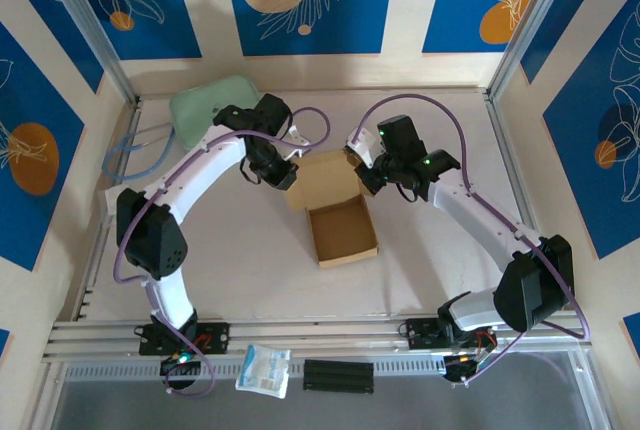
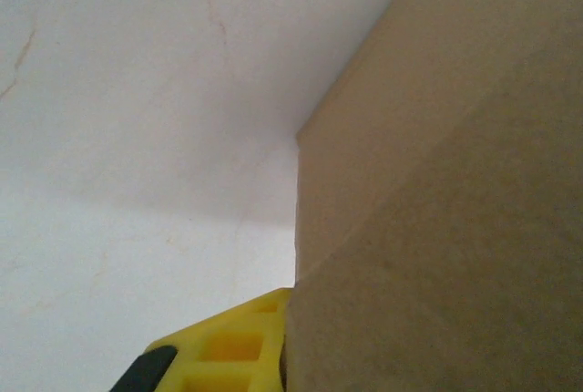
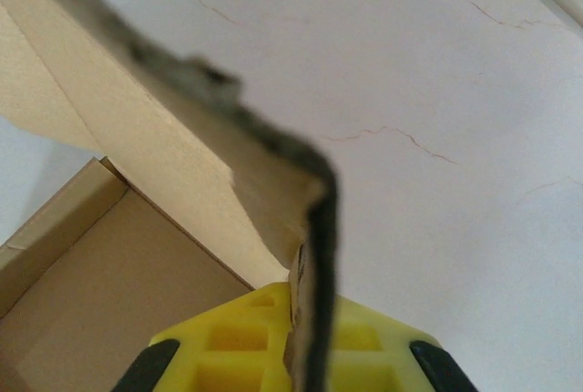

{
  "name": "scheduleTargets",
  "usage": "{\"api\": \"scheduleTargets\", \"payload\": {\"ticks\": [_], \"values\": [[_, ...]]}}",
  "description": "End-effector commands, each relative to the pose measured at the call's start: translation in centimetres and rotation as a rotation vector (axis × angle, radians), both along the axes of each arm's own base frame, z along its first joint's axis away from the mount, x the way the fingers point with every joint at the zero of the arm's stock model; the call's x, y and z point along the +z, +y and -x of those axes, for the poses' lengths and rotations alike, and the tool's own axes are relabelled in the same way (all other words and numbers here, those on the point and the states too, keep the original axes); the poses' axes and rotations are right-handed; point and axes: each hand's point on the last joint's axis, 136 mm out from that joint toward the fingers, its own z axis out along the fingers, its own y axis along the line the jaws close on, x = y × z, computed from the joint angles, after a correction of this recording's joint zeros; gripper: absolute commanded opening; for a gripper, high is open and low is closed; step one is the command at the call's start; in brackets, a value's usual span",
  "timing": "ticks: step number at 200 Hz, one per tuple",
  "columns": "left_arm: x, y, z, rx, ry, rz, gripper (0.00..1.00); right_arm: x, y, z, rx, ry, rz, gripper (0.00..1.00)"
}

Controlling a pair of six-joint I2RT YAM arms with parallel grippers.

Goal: Fold the paper box

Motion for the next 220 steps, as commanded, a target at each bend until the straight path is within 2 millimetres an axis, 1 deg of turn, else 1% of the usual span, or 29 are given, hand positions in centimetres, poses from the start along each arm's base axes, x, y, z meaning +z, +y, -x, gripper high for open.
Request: {"api": "scheduleTargets", "payload": {"ticks": [1,7,23,39,54,69,85,110,132,141,156,168,185,198,220], "values": [[1.4,0.2,-0.2,-0.008,-0.076,-0.034,0.09,0.8,0.5,0.1,-0.015,0.026,-0.026,0.16],[1.6,0.0,-0.1,-0.027,-0.098,-0.028,0.08,0.9,0.6,0.3,-0.012,0.043,-0.032,0.22],[1.9,-0.5,0.0,-0.061,-0.132,-0.013,0.08,1.3,0.6,1.2,0.010,0.089,-0.032,0.42],[1.8,-0.5,-0.1,-0.075,-0.138,-0.020,0.08,1.2,0.2,1.6,0.005,0.123,-0.005,0.54],[1.6,-0.1,-0.4,-0.071,-0.145,-0.052,0.08,0.8,-0.7,1.9,-0.025,0.160,0.034,0.57],[1.3,0.2,-0.7,-0.066,-0.149,-0.091,0.08,0.2,-1.5,2.0,-0.069,0.207,0.066,0.57],[1.2,0.4,-1.0,-0.055,-0.153,-0.112,0.08,-0.4,-1.9,2.5,-0.099,0.265,0.084,0.57],[1.5,0.3,-1.5,-0.033,-0.179,-0.123,0.08,-1.2,-2.4,3.2,-0.157,0.334,0.096,0.54],[1.5,0.1,-1.6,-0.031,-0.187,-0.122,0.09,-1.6,-2.5,3.1,-0.207,0.362,0.084,0.48],[1.5,0.1,-1.6,-0.029,-0.189,-0.126,0.09,-1.7,-2.6,2.9,-0.231,0.368,0.089,0.43],[1.5,0.1,-1.9,-0.014,-0.200,-0.132,0.09,-1.7,-2.6,2.4,-0.268,0.375,0.091,0.29],[1.6,0.2,-2.3,0.013,-0.212,-0.132,0.08,-1.8,-2.4,2.0,-0.296,0.378,0.090,0.22],[2.0,0.0,-3.3,0.115,-0.241,-0.117,0.07,-1.7,-1.9,1.2,-0.342,0.370,0.060,0.19],[2.4,-0.5,-4.3,0.219,-0.257,-0.068,0.05,-1.5,-1.7,0.1,-0.423,0.364,0.009,0.17],[3.0,-1.7,-5.8,0.377,-0.281,0.043,0.04,-1.0,-0.9,-1.5,-0.528,0.373,-0.095,0.09]]}}
